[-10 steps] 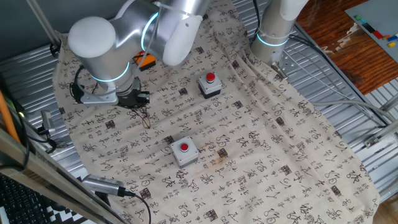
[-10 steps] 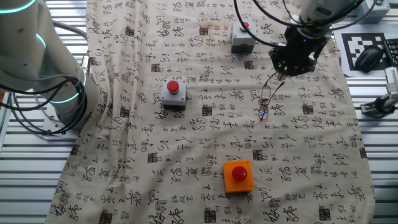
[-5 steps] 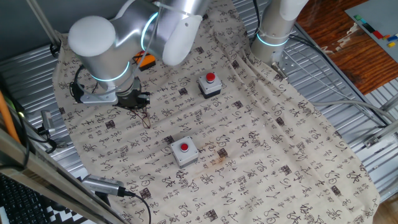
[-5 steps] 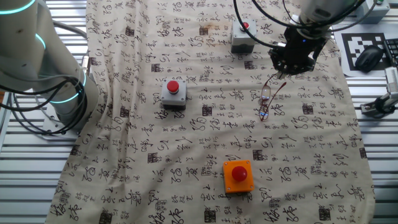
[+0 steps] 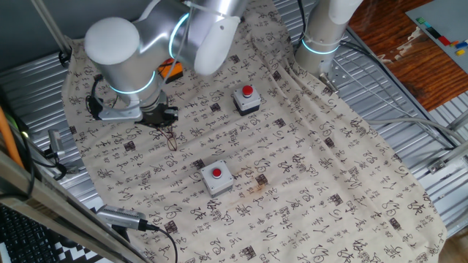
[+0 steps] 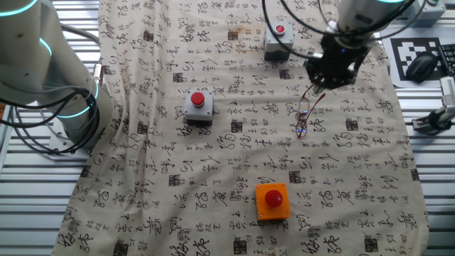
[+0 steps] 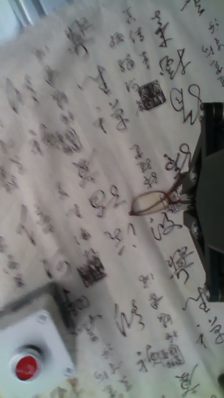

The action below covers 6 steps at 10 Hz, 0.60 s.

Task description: Unfold the leg of the glasses (with one hand)

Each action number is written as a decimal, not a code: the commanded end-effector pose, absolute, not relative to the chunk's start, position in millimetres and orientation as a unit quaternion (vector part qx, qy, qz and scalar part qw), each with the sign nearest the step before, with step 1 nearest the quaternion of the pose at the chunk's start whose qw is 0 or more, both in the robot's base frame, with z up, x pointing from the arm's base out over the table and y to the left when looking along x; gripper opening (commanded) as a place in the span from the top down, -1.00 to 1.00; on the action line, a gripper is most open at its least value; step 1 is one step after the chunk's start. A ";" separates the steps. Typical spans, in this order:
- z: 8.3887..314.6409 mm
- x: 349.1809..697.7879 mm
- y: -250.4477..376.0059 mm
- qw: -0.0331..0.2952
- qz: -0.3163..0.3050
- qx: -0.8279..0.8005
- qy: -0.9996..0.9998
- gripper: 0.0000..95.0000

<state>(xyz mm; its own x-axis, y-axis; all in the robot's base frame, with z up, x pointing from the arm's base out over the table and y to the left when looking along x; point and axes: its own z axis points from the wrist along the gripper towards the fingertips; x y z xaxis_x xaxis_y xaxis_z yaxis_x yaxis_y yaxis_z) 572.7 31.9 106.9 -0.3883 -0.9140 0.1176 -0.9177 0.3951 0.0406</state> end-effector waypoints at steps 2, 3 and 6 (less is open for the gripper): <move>107.6 563.9 18.7 0.060 0.018 0.554 -0.830 1.00; 108.0 563.7 17.9 0.059 0.018 0.555 -0.830 1.00; 108.2 561.8 13.4 0.054 0.015 0.554 -0.830 1.00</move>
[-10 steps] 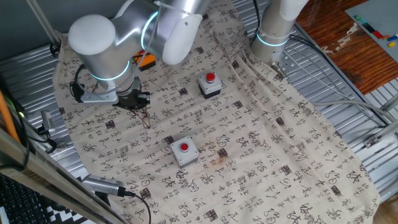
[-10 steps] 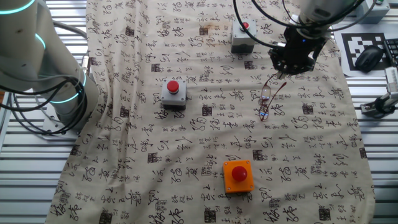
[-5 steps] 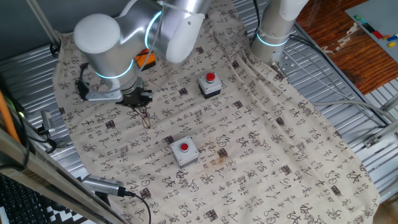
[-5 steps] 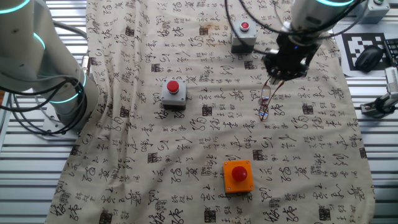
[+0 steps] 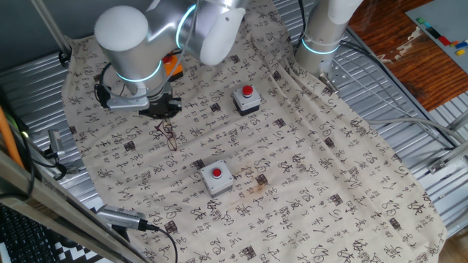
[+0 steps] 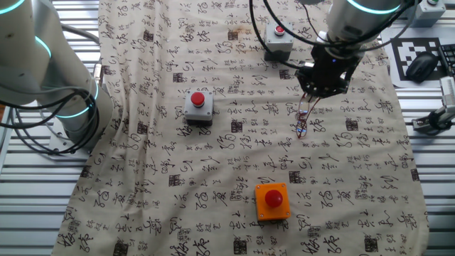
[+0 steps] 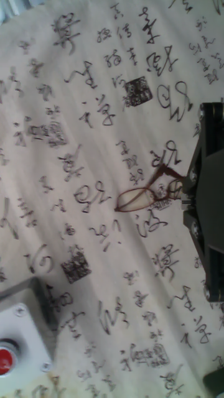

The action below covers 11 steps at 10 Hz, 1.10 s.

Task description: Unfold the leg of the glasses (with one hand)

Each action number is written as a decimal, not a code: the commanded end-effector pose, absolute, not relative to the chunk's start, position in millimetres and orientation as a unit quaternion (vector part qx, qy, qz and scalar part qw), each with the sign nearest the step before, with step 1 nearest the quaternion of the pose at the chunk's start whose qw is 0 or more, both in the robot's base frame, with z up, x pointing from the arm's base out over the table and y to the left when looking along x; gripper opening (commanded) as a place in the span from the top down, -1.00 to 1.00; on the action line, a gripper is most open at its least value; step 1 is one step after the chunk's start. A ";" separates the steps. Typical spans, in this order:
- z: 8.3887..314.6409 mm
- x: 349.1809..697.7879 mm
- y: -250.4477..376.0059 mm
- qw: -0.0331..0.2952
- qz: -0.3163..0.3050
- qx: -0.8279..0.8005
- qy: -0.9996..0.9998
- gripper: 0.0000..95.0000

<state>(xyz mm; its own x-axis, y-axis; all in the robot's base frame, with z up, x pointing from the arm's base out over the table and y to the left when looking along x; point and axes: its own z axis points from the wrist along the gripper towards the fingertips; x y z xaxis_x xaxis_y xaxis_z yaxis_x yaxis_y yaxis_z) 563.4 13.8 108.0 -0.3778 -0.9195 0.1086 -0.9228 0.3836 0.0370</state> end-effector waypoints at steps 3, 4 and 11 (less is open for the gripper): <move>106.4 562.5 14.0 0.050 0.010 0.551 -0.833 1.00; 106.1 562.7 14.6 0.049 0.008 0.550 -0.834 1.00; 101.0 564.8 26.4 0.036 -0.004 0.545 -0.838 1.00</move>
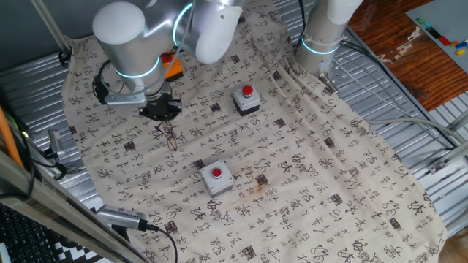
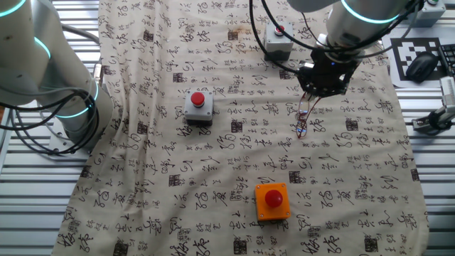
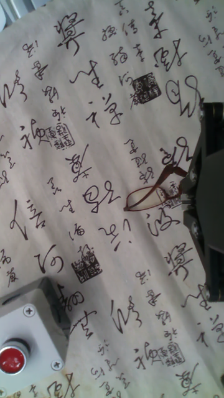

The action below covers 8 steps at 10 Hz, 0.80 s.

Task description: Unfold the leg of the glasses (with one hand)

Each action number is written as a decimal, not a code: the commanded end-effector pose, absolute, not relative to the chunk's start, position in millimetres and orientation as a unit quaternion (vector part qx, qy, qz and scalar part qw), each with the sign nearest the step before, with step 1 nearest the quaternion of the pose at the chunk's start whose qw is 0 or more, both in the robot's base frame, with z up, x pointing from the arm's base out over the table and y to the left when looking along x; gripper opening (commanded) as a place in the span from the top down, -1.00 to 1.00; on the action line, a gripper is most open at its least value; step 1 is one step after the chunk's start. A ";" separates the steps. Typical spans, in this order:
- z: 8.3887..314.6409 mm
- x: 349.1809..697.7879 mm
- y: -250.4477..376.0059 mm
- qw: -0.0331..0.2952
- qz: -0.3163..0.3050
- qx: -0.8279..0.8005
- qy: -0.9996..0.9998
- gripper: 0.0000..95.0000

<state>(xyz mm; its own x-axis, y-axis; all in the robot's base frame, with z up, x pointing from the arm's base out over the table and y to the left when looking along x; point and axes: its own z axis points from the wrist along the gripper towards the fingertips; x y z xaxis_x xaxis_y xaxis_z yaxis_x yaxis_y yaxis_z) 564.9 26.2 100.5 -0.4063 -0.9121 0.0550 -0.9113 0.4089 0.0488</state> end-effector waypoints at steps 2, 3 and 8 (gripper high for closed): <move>101.2 565.8 27.9 0.033 -0.002 0.549 -0.835 1.00; 100.9 565.8 28.5 0.030 -0.001 0.553 -0.833 1.00; 96.2 564.1 32.7 0.011 0.027 0.563 -0.826 1.00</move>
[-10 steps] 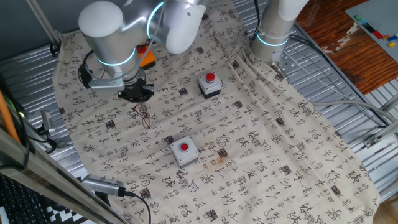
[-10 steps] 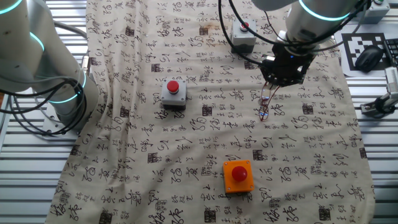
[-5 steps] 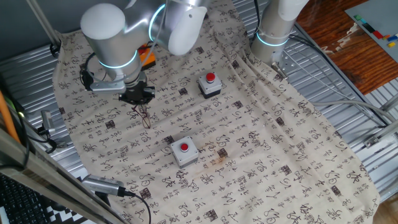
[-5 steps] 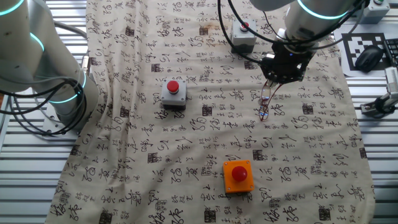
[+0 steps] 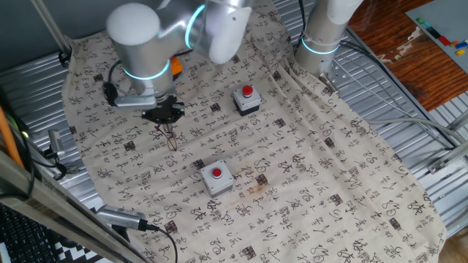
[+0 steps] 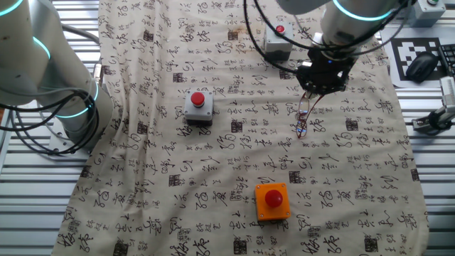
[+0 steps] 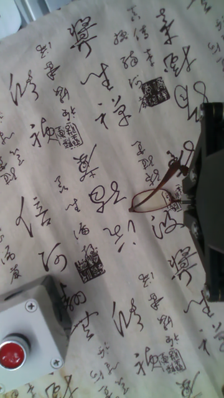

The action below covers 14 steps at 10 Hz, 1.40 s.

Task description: Unfold the leg of the glasses (with one hand)

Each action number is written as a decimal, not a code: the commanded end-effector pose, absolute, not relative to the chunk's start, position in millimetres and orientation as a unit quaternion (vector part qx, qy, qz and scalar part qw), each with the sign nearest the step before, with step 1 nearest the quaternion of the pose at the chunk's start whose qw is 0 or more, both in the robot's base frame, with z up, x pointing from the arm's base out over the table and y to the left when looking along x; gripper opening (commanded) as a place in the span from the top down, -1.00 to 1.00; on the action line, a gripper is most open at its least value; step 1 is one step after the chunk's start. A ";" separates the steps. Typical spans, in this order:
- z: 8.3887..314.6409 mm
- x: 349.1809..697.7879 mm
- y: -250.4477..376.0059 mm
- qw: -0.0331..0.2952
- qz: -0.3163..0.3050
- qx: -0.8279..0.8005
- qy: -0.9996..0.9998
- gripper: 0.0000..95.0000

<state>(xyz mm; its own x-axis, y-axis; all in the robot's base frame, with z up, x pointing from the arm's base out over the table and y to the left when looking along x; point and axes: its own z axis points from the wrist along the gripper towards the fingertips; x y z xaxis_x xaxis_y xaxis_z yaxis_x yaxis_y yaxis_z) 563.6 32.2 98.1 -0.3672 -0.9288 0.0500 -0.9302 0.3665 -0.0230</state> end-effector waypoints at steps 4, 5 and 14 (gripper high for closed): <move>93.6 564.3 34.5 0.004 0.050 0.583 -0.811 1.00; 93.6 564.3 34.5 0.002 0.057 0.589 -0.806 1.00; 94.9 564.5 29.3 -0.006 0.078 0.606 -0.792 1.00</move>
